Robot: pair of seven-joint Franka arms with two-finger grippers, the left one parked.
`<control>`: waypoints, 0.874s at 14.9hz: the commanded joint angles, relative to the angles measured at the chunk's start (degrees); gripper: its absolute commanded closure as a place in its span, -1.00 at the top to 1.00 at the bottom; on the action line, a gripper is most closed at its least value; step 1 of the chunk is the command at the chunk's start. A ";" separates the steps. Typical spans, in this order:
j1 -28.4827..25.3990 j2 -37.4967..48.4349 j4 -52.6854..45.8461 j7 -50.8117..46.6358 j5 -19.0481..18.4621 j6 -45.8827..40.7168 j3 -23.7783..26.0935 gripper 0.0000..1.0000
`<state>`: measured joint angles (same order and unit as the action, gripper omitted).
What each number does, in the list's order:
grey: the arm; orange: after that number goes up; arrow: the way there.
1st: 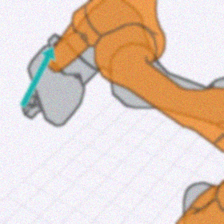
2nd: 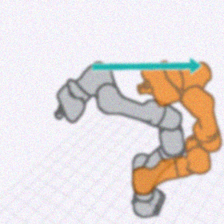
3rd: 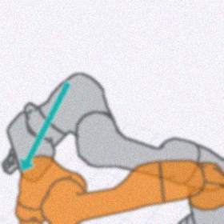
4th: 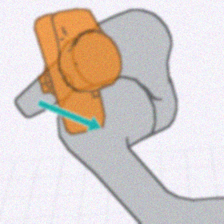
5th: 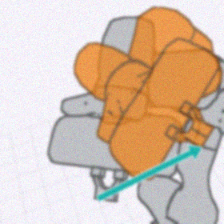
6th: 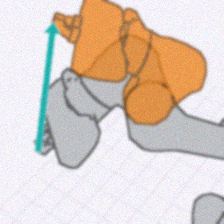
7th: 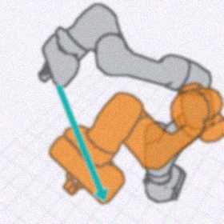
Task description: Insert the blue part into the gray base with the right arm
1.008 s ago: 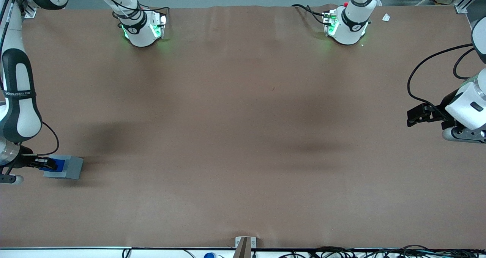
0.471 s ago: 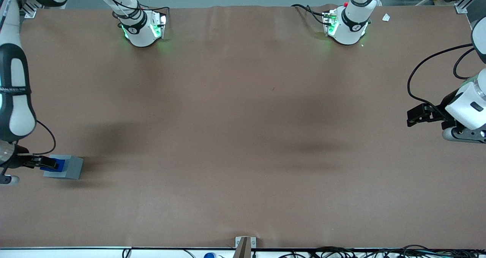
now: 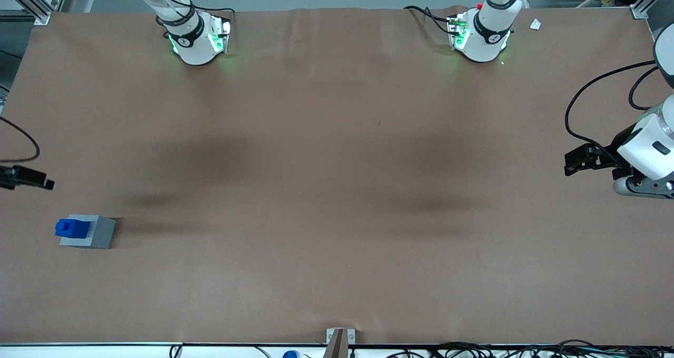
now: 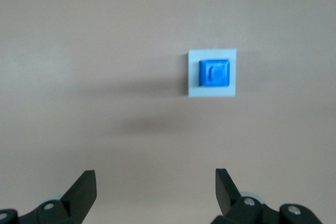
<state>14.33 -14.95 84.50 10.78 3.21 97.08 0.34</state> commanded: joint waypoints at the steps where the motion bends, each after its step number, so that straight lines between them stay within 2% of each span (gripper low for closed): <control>1: -5.08 7.72 4.36 -8.47 -0.83 -3.73 -0.25 1.00; 4: -10.36 10.28 3.65 -17.26 -2.59 -7.69 -0.08 1.00; 9: -11.16 11.17 2.07 -16.85 -2.59 -9.81 0.10 1.00; 13: -13.72 11.95 2.16 -17.64 -4.00 -10.16 0.01 1.00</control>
<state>1.80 -4.77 85.62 -5.83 0.45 87.34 0.53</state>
